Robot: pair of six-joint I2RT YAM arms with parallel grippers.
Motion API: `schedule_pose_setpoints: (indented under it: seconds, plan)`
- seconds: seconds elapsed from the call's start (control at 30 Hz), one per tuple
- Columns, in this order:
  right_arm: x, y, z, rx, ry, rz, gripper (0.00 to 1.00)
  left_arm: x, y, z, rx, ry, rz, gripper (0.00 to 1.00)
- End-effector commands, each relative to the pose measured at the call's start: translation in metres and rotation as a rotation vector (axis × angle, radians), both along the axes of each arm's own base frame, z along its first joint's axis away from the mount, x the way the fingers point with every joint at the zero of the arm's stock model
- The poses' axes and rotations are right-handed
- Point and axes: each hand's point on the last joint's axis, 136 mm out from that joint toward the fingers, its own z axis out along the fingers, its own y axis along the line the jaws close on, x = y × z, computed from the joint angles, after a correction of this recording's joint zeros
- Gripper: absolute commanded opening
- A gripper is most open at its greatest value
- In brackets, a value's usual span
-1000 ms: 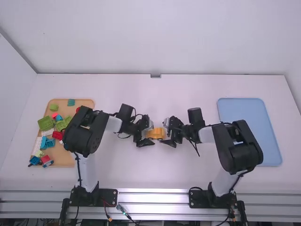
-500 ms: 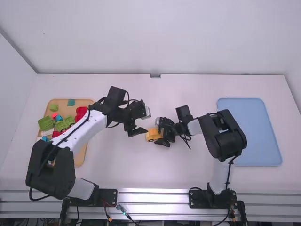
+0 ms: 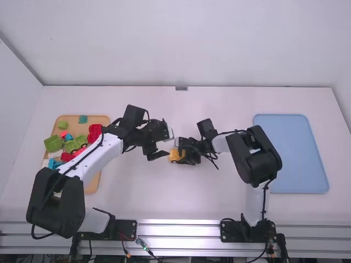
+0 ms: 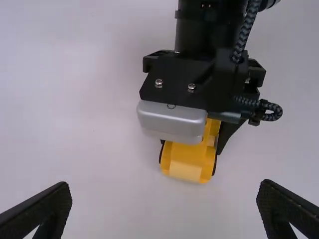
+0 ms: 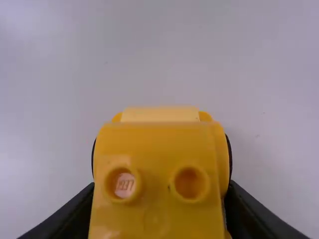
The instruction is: Assemble lego blocks to make yellow taxi
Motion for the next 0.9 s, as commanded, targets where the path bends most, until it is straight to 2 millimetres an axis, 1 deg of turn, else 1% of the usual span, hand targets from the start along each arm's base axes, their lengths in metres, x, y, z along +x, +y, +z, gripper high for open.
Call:
schedule_pose_setpoints:
  seconds: [0.0,0.07,0.13,0.17,0.2,0.27,0.3,0.33,0.4,0.47,0.5,0.53,0.57,0.63,0.67,0.7,0.73,0.77,0.8,0.83,0.87]
  plan:
    - [0.003,0.0,-0.003,-0.014,0.003,-0.009,0.52,-0.003,-0.001,0.003,-0.007,-0.008,-0.009,0.99]
    - [0.007,-0.002,0.003,-0.011,0.003,-0.023,0.5,-0.003,-0.001,0.003,-0.008,-0.009,-0.009,0.99]
    - [0.011,-0.005,0.013,-0.009,0.01,-0.045,0.48,-0.003,-0.001,0.003,-0.008,-0.01,-0.009,1.0]
    - [0.016,-0.009,0.026,-0.01,0.003,-0.052,0.43,-0.002,-0.001,0.004,-0.008,-0.011,-0.009,0.99]
    - [0.017,-0.011,0.03,-0.013,-0.004,-0.053,0.42,-0.002,-0.001,0.004,-0.008,-0.013,-0.009,0.99]
    - [0.023,-0.023,0.046,-0.04,-0.04,-0.06,0.4,-0.001,-0.001,0.004,-0.008,-0.019,-0.008,0.99]
    - [0.027,-0.032,0.051,-0.068,-0.055,-0.081,0.4,0.0,-0.001,0.004,-0.002,-0.024,-0.004,0.99]
    - [0.035,-0.046,0.057,-0.108,-0.073,-0.126,0.4,0.003,0.001,0.003,0.01,-0.035,0.005,0.99]
    - [0.045,-0.062,0.062,-0.15,-0.087,-0.187,0.42,0.005,0.003,0.001,0.023,-0.043,0.015,0.99]
    - [0.064,-0.102,0.071,-0.233,-0.099,-0.345,0.43,0.008,0.004,0.0,0.023,-0.063,0.019,0.99]
    - [0.072,-0.125,0.075,-0.272,-0.096,-0.435,0.44,0.01,0.003,-0.001,0.019,-0.077,0.019,0.99]
    - [0.074,-0.132,0.077,-0.283,-0.093,-0.461,0.44,0.01,0.003,-0.002,0.018,-0.082,0.02,0.99]
    - [0.078,-0.15,0.079,-0.307,-0.085,-0.528,0.44,0.012,0.003,-0.002,0.014,-0.095,0.02,0.99]
    - [0.086,-0.195,0.084,-0.345,-0.055,-0.69,0.45,0.018,0.004,-0.005,0.019,-0.139,0.033,0.99]
    - [0.087,-0.21,0.084,-0.352,-0.04,-0.742,0.45,0.02,0.005,-0.006,0.02,-0.154,0.038,0.99]
    - [0.089,-0.23,0.085,-0.356,-0.022,-0.808,0.45,0.023,0.005,-0.007,0.021,-0.173,0.044,0.99]
    - [0.09,-0.261,0.084,-0.35,0.014,-0.913,0.45,0.027,0.007,-0.009,0.023,-0.207,0.054,0.99]
    - [0.09,-0.284,0.084,-0.338,0.04,-0.99,0.46,0.029,0.006,-0.009,0.015,-0.229,0.057,0.99]
    - [0.09,-0.287,0.084,-0.335,0.044,-1.004,0.46,0.029,0.006,-0.009,0.014,-0.233,0.057,0.99]
    - [0.091,-0.32,0.086,-0.292,0.07,-1.133,0.47,0.033,0.005,-0.008,-0.011,-0.26,0.078,0.99]
    - [0.093,-0.34,0.089,-0.244,0.078,-1.213,0.47,0.036,0.004,-0.007,-0.031,-0.271,0.098,0.99]
